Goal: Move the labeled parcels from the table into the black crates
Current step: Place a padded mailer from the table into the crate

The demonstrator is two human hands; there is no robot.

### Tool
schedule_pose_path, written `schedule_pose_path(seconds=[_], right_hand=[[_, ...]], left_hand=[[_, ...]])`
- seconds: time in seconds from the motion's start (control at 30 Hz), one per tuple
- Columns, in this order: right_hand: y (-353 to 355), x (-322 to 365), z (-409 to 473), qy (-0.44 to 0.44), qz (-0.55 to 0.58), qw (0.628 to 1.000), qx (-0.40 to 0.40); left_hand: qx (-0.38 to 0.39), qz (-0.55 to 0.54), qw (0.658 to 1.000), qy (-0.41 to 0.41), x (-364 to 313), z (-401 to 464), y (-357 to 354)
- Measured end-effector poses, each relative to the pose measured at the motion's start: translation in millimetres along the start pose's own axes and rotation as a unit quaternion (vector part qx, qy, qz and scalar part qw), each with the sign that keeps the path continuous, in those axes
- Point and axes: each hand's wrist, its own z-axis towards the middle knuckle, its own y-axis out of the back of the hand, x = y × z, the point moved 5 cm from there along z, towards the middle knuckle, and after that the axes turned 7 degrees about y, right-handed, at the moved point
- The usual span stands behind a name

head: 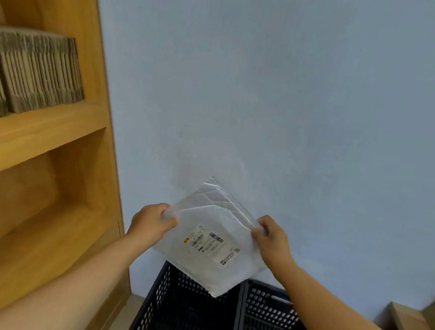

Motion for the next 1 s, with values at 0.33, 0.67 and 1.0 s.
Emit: schedule_pose_path(seconds=[0.33,0.67,1.0], right_hand=[[-38,-18,4,-0.182,0.09,0.959,-0.199],[-120,-97,0,-0.299,0.225,0.919,-0.125],[-181,-218,-28,-0.323,-0.012,0.94,-0.107]], left_hand=[[0.097,-0.164,0.976,-0.11,-5,65,29],[0.138,-0.261,0.955,0.021,59,123,-37],[0.124,-0.072,0.977,0.159,201,137,-191]])
